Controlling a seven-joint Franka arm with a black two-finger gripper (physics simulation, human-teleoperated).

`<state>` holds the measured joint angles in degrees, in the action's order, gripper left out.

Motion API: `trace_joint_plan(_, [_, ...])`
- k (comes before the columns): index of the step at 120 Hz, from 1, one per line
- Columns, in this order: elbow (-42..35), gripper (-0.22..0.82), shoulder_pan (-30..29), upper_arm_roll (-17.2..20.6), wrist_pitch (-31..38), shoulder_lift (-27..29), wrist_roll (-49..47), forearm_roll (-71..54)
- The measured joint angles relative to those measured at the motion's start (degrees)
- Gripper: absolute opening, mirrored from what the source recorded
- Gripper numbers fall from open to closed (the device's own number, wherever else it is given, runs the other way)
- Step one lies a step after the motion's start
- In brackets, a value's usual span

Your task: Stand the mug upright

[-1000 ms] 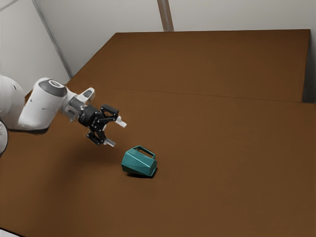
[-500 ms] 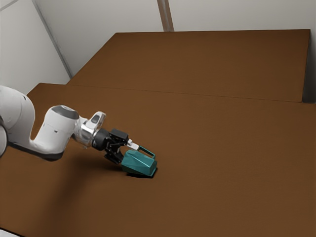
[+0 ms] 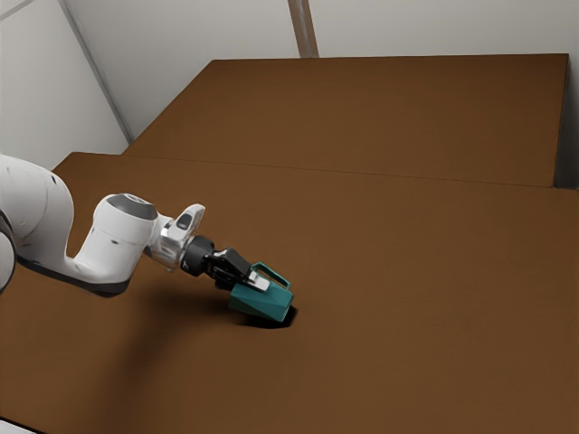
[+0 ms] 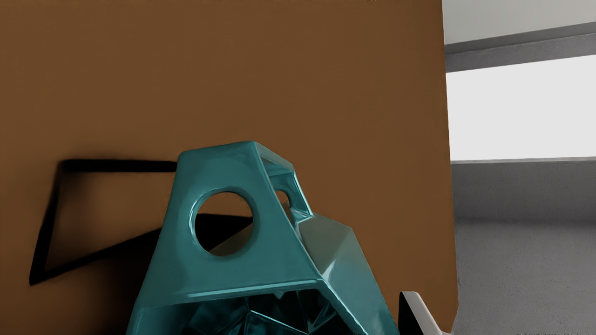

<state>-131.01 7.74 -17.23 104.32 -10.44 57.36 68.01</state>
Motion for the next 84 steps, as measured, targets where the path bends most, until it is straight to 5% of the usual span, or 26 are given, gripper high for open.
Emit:
trace_joint_plan(38, [6.2, -0.13, 0.0, 2.2, -1.2, 5.9, 1.7, -1.6])
trace_joint_plan(58, [19.1, -0.14, 1.0, 3.2, 1.3, 6.1, -2.0, -27.1])
trace_joint_plan(84, [18.3, -0.14, 1.1, 4.3, 15.0, 2.1, -10.6, -60.3])
